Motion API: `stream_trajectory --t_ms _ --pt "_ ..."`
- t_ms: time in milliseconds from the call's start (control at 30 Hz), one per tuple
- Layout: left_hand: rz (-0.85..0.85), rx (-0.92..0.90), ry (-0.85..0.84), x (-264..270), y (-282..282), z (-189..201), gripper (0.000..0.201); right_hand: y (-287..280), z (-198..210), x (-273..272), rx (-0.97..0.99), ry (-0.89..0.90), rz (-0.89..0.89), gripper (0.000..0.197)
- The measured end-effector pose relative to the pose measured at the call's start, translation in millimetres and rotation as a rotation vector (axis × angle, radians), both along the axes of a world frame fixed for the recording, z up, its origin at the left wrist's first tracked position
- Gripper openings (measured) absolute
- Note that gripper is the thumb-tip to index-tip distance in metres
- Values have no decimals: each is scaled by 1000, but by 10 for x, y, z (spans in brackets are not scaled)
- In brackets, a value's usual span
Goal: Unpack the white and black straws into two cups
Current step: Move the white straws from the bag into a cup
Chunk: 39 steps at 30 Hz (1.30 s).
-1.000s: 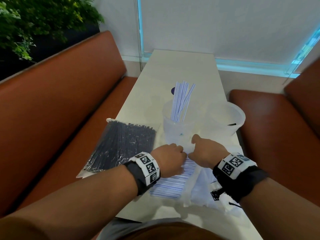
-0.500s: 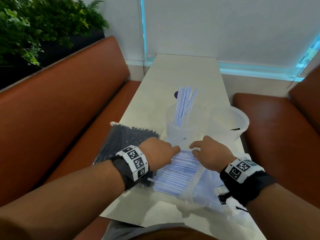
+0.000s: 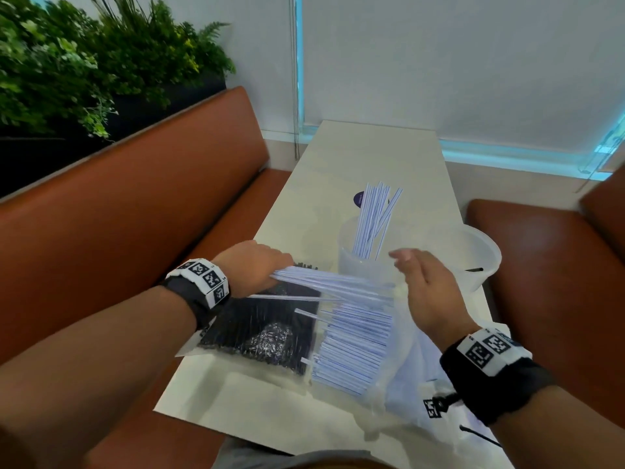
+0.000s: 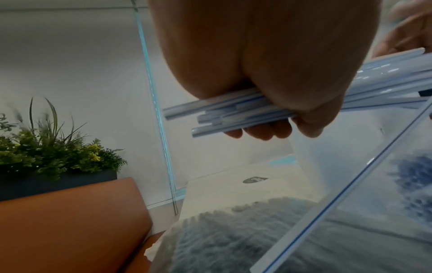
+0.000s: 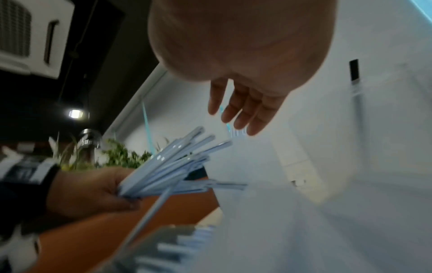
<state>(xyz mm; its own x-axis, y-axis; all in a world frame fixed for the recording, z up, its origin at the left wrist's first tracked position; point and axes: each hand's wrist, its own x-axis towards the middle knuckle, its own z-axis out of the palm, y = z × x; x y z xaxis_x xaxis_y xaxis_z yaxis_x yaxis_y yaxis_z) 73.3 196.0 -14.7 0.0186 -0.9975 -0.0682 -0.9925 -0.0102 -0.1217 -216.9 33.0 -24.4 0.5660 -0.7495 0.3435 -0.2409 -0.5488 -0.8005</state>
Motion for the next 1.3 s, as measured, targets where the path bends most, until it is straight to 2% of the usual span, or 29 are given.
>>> stream_trajectory --t_ms 67,133,267,433,567,667,833,1000,1133,1200,1300 --pt "13 -34 53 -11 -45 8 19 28 104 50 127 -195 -5 49" --pt "19 -20 71 -10 -83 9 20 13 153 67 218 -229 3 48" --pt "60 54 101 54 -56 -14 19 -48 61 8 283 -10 55 66" --pt "101 36 217 -2 6 -117 14 -38 -60 9 345 54 80 60" --pt "135 119 306 -221 51 -440 14 -33 -122 29 262 223 118 41" --pt "159 83 389 -312 112 -633 17 -41 -181 5 210 314 115 23" --pt "128 38 402 -369 194 -745 22 -46 -257 5 147 392 102 10" --pt "34 19 315 -408 279 -920 66 -63 -307 -6 101 485 123 14" --pt "12 -22 272 -450 276 -949 57 -78 -289 -37 83 486 102 15" --pt "39 -31 320 -490 278 -933 51 -83 -294 -52 86 480 90 15" --pt "94 23 414 -588 286 -902 58 -88 -330 -58 79 490 89 17"
